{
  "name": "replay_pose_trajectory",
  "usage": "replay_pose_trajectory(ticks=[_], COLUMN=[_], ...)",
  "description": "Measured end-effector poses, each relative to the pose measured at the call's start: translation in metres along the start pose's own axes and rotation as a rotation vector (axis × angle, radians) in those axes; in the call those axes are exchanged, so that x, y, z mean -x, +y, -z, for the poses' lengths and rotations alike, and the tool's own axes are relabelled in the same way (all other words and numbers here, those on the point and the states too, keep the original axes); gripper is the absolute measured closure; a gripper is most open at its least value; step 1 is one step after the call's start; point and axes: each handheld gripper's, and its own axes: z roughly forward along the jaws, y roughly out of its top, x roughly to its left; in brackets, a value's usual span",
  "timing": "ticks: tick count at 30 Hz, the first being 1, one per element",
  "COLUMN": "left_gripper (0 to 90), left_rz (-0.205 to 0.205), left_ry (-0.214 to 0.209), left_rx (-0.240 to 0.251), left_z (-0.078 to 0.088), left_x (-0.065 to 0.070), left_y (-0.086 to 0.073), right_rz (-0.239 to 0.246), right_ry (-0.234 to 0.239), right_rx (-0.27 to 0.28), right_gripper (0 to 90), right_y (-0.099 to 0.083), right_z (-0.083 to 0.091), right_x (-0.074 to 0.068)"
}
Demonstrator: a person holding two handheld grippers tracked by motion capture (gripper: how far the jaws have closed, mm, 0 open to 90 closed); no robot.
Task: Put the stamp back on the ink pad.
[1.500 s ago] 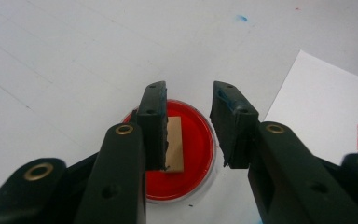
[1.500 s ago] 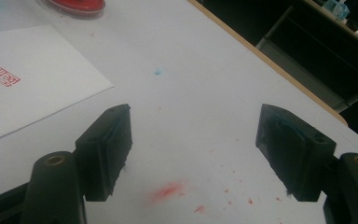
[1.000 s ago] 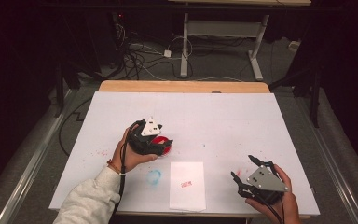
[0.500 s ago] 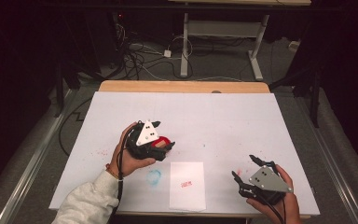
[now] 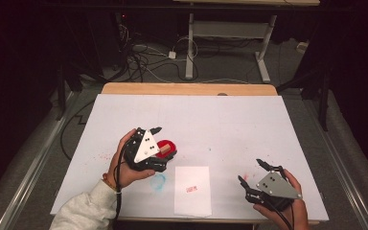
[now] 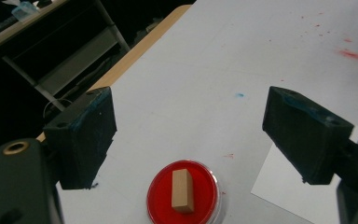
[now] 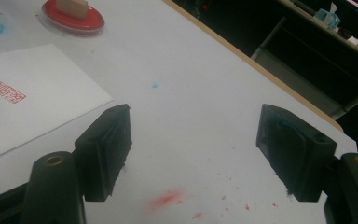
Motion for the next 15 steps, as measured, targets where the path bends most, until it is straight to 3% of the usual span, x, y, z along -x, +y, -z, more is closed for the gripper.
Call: replay_pose_trajectory(ticks=[7,12,15], left_gripper=[16.6,16.7,16.7], left_rz=[-0.016,-0.020,-0.022], left_ry=[0.016,0.063,0.064], left_rx=[0.008,0.027,0.020], left_z=[0.009,0.020,0.024], left_x=[0.006,0.007,0.007], left_y=[-0.007,-0.013,-0.018], right_rz=[0.005,0.003,0.002], right_ry=[0.001,0.000,-0.004], right_rx=[0.020,0.028,0.029], right_gripper=[26.8,26.9,26.9], right_y=[0.003,0.004,0.004], right_z=[0.003,0.003,0.003], right_x=[-0.002,-0.002,-0.002])
